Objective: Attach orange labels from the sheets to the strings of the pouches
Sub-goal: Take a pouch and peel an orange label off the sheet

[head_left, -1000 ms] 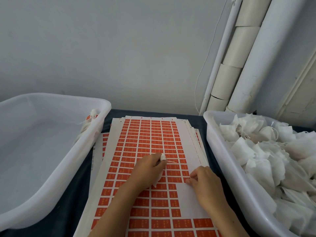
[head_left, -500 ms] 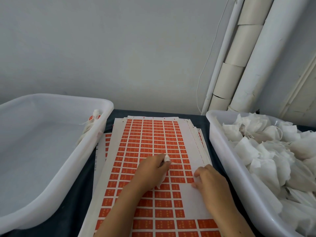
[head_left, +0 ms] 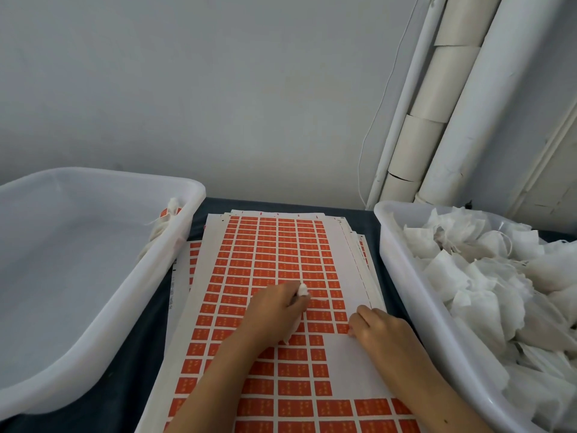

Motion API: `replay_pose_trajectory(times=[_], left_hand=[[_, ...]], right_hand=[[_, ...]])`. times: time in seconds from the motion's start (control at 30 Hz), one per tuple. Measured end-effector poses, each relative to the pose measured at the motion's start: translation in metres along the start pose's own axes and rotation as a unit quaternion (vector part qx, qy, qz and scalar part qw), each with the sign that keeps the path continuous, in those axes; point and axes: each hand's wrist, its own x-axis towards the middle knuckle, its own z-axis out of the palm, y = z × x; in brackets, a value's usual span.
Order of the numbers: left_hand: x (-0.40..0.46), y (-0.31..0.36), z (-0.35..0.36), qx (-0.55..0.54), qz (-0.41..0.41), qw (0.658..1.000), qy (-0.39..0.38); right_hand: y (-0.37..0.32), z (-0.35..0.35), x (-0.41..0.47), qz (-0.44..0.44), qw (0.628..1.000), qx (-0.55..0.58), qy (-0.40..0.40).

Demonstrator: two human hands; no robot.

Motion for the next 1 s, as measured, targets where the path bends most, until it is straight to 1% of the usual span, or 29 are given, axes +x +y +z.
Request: replay_pose_trajectory(times=[0.03,0.1,0.17,0.23,0.37,0.4,0.47,0.63,0.8,1.0], left_hand=[[0.0,0.0,0.0,0.001,0.0,1.0,-0.001],[0.0,0.0,0.0,-0.003,0.0,1.0,-0.004],[-0.001,0.0,0.0,-0.01,0.0,1.0,-0.005],[-0.002,0.0,0.0,-0.014,-0.002,1.0,-0.003],[-0.001,-0.001,0.0,-0.013,-0.001,1.0,-0.003],[0.0,-0.001,0.0,-0.013,-0.002,1.0,-0.003],[0.0,-0.002,0.001,-0.01,-0.002,1.0,-0.002],[0.0,-0.002,0.001,-0.005,0.0,1.0,-0.002],[0.0,-0.001,0.001,-0.007,0.001,1.0,-0.007],[0.0,-0.002,0.001,-0.004,-0.003,1.0,-0.004]], right_hand=[[0.0,-0.002,0.0,0.002,1.0,-0.011,0.001],[-0.001,-0.008,0.002,0.007,0.999,-0.004,0.044],[-0.002,-0.01,0.002,-0.001,1.0,0.018,0.011],[0.003,-0.005,0.003,-0.022,0.999,0.032,0.003],[0.007,-0.008,0.003,-0.021,0.999,0.043,-0.019],[0.006,-0.008,0.003,-0.02,0.999,0.048,-0.013],[0.006,-0.004,0.004,-0.024,0.999,0.042,0.002],[0.004,-0.001,0.002,-0.031,0.999,0.003,-0.018],[0.004,0.0,0.004,-0.038,0.999,-0.001,-0.008],[0.006,-0.006,-0.001,-0.054,0.997,-0.027,-0.042]])
